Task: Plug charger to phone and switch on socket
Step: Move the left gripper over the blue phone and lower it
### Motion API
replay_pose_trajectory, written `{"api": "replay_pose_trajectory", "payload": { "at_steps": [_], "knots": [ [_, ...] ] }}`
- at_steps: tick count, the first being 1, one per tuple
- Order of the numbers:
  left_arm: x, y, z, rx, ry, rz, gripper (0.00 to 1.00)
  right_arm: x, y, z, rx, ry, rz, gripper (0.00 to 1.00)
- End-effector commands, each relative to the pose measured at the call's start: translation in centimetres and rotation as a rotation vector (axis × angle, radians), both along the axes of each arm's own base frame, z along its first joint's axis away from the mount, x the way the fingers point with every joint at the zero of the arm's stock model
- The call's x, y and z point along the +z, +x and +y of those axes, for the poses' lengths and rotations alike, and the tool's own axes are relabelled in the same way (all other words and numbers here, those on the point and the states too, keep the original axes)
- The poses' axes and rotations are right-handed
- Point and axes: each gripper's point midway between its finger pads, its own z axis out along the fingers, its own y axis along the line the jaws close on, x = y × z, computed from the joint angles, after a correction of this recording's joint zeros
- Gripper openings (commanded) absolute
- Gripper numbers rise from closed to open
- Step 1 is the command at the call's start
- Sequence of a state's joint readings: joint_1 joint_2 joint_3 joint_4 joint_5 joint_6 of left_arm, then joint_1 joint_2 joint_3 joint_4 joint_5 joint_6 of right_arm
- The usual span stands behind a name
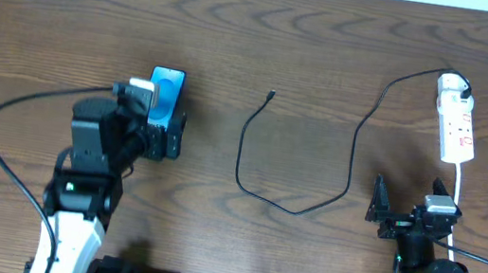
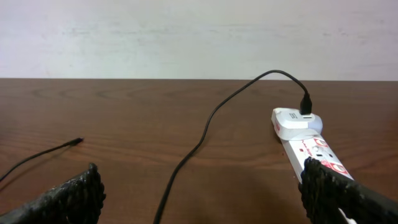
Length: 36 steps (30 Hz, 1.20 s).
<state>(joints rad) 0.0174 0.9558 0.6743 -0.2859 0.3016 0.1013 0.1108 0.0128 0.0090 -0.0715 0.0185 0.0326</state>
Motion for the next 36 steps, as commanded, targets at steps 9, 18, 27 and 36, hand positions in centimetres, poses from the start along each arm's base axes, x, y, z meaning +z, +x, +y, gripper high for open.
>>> {"api": "replay_pose_trajectory", "payload": {
  "at_steps": [9, 18, 27, 36],
  "knots": [
    [4.8, 2.9, -0.6, -0.022, -0.027, 0.066, 0.98, -0.1, 0.0, -0.1, -0.003, -0.004, -0.001, 0.99],
    [6.4, 6.8, -0.5, -0.025, -0.027, 0.324, 0.98, -0.1, 0.0, -0.1, -0.003, -0.005, -0.001, 0.99],
    [3.2, 8.3, 0.1, -0.065, 0.046, 0.418, 0.98, -0.1, 0.0, -0.1, -0.003, -0.004, -0.001, 0.99],
    [-2.9, 9.8, 1.8, 0.009, 0.109, 0.561, 0.98, -0.1, 0.0, -0.1, -0.003, -0.004, -0.001, 0.99]
  ]
}}
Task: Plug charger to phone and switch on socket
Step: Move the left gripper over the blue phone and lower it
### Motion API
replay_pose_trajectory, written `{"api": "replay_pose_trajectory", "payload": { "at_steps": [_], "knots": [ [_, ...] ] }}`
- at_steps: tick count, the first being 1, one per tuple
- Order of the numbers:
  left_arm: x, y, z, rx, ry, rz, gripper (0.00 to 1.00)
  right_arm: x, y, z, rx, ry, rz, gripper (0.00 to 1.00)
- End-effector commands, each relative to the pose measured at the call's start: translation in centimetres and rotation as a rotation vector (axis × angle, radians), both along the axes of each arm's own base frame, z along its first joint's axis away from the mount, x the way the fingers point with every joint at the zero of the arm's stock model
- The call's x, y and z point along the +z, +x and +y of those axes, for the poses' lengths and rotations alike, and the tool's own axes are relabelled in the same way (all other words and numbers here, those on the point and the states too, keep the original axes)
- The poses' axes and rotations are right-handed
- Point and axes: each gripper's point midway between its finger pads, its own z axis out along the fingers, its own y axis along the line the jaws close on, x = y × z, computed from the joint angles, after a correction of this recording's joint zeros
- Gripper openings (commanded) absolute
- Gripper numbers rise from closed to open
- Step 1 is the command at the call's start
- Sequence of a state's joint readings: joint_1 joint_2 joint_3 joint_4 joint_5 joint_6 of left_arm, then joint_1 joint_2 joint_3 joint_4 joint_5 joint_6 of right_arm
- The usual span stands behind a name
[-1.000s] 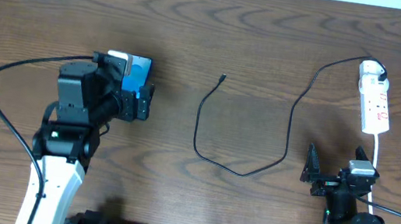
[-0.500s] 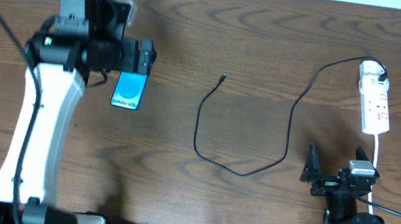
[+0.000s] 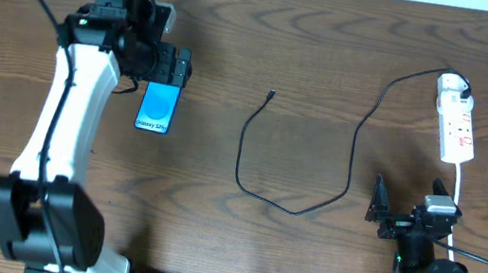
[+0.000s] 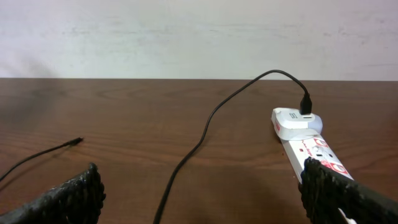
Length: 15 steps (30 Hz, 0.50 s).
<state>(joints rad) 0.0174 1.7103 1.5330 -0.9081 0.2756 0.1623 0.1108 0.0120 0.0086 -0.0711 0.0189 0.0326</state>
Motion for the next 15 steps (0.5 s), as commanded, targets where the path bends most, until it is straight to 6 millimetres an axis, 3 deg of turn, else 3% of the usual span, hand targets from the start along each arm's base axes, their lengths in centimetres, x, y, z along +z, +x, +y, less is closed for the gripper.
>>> {"api": "replay_pose_trajectory", "payload": {
  "at_steps": [1, 9, 15],
  "knots": [
    [-3.4, 0.8, 1.6, 0.044, 0.085, 0.078, 0.98, -0.1, 0.0, 0.0, -0.003, -0.005, 0.0, 0.99],
    [-10.3, 1.9, 3.0, 0.075, 0.1, 0.205, 0.98, -0.1, 0.0, 0.0, -0.003, -0.005, 0.0, 0.99],
    [-12.8, 2.1, 3.7, 0.088, 0.102, 0.246, 0.98, -0.1, 0.0, 0.0, -0.003, -0.005, 0.0, 0.99]
  ]
}}
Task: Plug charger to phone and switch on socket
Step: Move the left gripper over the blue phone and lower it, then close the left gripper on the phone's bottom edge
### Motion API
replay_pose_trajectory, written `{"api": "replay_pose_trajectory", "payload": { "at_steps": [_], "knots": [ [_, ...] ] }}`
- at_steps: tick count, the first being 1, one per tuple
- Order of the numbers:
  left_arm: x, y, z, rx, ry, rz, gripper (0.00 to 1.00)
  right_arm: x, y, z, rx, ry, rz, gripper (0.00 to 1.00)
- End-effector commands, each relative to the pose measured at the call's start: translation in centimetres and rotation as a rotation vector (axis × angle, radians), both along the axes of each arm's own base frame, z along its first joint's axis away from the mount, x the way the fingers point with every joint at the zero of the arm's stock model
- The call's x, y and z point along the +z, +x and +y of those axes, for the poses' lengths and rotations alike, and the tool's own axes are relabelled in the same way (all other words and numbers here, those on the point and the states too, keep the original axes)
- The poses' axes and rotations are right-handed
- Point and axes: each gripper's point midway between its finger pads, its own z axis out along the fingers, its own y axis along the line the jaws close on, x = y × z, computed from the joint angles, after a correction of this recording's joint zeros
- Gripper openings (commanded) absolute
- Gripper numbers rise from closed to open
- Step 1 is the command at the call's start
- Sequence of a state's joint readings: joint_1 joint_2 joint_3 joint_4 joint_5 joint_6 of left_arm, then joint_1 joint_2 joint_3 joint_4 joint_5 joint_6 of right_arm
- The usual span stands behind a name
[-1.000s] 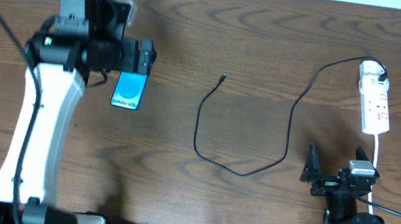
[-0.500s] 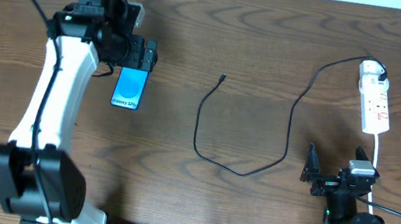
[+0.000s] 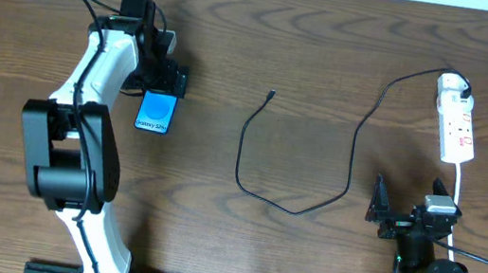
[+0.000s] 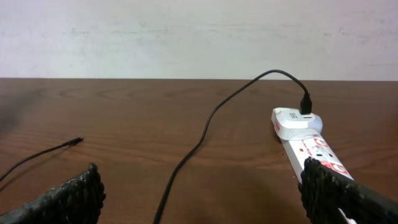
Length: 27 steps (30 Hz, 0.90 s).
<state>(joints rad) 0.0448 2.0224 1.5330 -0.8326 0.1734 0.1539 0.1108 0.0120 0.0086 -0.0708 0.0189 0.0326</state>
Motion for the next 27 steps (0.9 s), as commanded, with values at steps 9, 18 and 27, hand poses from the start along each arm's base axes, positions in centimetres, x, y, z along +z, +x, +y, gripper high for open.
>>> {"api": "replay_pose_trajectory", "payload": {
  "at_steps": [9, 18, 27],
  "knots": [
    [-2.5, 1.0, 1.8, 0.042, 0.03, 0.012, 0.98, -0.1, 0.0, 0.0, -0.003, -0.005, 0.0, 0.99],
    [-2.6, 1.3, 2.3, 0.054, 0.031, -0.001, 0.98, -0.1, 0.0, 0.0, -0.003, -0.005, 0.0, 0.99],
    [-3.3, 1.5, 2.4, 0.054, 0.031, 0.001, 0.98, -0.1, 0.0, 0.0, -0.003, -0.005, 0.0, 0.99]
  ]
}}
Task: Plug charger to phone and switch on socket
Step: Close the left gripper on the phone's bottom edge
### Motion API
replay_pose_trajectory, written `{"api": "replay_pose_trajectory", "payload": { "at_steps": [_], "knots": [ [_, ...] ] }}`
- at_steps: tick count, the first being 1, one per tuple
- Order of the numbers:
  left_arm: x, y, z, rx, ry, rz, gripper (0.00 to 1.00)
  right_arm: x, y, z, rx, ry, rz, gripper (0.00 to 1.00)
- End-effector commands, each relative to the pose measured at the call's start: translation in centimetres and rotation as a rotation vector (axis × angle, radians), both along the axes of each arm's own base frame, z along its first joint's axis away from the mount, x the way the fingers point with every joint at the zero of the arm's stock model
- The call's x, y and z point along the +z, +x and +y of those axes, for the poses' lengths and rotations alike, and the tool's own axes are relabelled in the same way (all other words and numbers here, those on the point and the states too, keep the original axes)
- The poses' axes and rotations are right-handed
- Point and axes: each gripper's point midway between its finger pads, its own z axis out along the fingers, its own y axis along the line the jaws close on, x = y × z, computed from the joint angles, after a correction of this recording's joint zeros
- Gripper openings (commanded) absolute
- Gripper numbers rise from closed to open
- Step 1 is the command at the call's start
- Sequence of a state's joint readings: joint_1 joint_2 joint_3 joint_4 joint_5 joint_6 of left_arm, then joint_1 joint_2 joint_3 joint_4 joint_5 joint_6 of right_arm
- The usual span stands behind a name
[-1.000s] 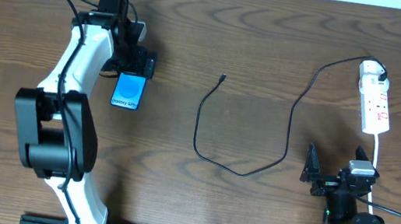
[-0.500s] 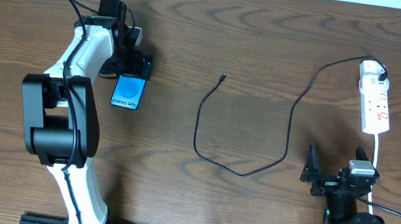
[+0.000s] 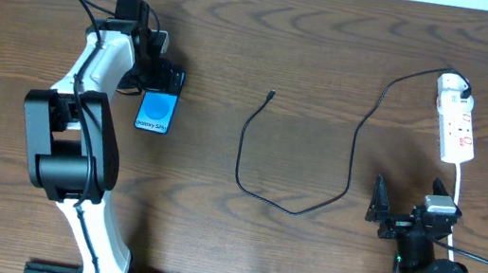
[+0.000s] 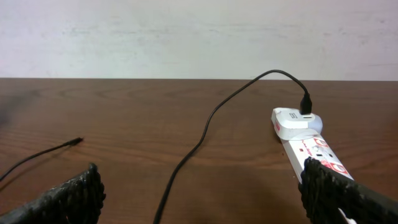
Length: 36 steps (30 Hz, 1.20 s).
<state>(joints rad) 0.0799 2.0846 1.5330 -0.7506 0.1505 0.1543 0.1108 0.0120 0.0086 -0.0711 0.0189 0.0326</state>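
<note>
A phone (image 3: 156,112) with a lit blue screen lies flat on the left of the table. My left gripper (image 3: 164,77) sits at the phone's far end; the overhead view does not show how its fingers stand. The black charger cable (image 3: 352,161) runs from a white adapter (image 4: 297,120) in the white power strip (image 3: 457,128) and ends in a free plug (image 3: 272,93) at mid table. My right gripper (image 4: 202,180) rests low at the near right, open wide and empty, with the strip beside its right finger.
The strip's white lead (image 3: 458,200) runs down past my right arm. A black rail lines the table's near edge. A pale wall (image 4: 199,37) stands behind the table. Bare wood separates the phone from the free plug.
My left arm has shifted slightly at the phone's far end. The phone, the cable and my right arm stay where they were.
At first my left arm was low at the near left, its gripper over the phone's near end. Then the arm reached out, its gripper at the far end of the flat phone. It has stayed there since. My right gripper has been open and still throughout.
</note>
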Motion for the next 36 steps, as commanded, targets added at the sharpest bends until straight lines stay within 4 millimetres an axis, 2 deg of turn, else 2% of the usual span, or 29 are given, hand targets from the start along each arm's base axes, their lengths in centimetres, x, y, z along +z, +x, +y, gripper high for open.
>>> {"api": "replay_pose_trajectory", "payload": {
  "at_steps": [1, 12, 23, 31, 36],
  "knots": [
    [-1.3, 0.0, 0.4, 0.016, 0.006, 0.025, 0.98, -0.1, 0.0, 0.0, -0.003, -0.005, 0.0, 0.99],
    [-3.7, -0.6, 0.2, 0.014, 0.001, 0.079, 0.98, -0.1, 0.0, 0.0, -0.003, -0.005, 0.0, 0.99],
    [-3.8, -2.8, -0.2, 0.021, -0.013, 0.171, 0.98, -0.1, 0.0, 0.0, -0.003, -0.005, 0.0, 0.99],
    [-2.4, -3.3, -1.0, 0.042, -0.062, 0.181, 0.98, -0.1, 0.0, 0.0, -0.003, -0.005, 0.0, 0.99],
    [-2.4, -3.6, -1.0, 0.042, -0.062, 0.19, 0.98, -0.1, 0.0, 0.0, -0.003, -0.005, 0.0, 0.99]
  ]
}}
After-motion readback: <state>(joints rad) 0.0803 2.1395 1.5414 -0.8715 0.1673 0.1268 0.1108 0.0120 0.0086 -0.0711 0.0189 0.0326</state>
